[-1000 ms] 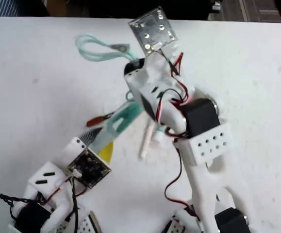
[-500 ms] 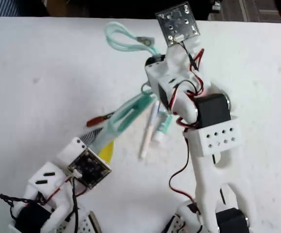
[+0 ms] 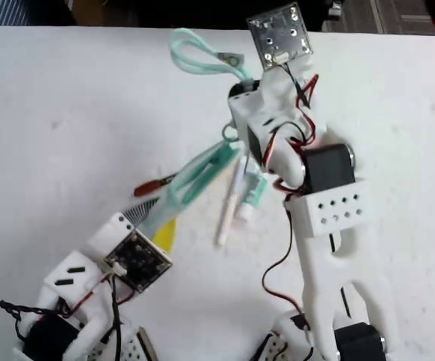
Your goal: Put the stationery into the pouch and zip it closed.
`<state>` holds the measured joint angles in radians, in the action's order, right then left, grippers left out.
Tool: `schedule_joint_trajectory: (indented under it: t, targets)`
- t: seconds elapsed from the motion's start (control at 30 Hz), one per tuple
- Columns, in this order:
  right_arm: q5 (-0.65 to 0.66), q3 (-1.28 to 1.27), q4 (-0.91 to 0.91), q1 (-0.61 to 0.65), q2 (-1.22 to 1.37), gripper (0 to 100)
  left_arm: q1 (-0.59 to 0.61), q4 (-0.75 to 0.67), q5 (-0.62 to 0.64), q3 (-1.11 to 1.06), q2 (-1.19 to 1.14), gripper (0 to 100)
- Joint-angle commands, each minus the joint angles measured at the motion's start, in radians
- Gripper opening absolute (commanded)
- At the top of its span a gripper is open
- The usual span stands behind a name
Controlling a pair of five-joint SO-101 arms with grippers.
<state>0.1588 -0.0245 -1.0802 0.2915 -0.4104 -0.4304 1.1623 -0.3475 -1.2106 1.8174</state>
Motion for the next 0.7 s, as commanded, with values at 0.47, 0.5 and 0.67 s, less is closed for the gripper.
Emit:
schedule_joint_trajectory:
  t: [0.47, 0.5, 0.67]
  targets:
    - [-0.005, -0.012, -0.047, -0.035, -0.062, 11.1, 0.001, -0.003, 0.005, 0.055, 0.016, 2]
    - [-0.005, -0.009, -0.088, -0.013, -0.090, 17.0, 0.001, -0.005, 0.005, 0.055, 0.016, 2]
    - [0.002, -0.009, -0.249, 0.119, -0.266, 30.7, 0.001, -0.006, 0.006, 0.055, 0.016, 2]
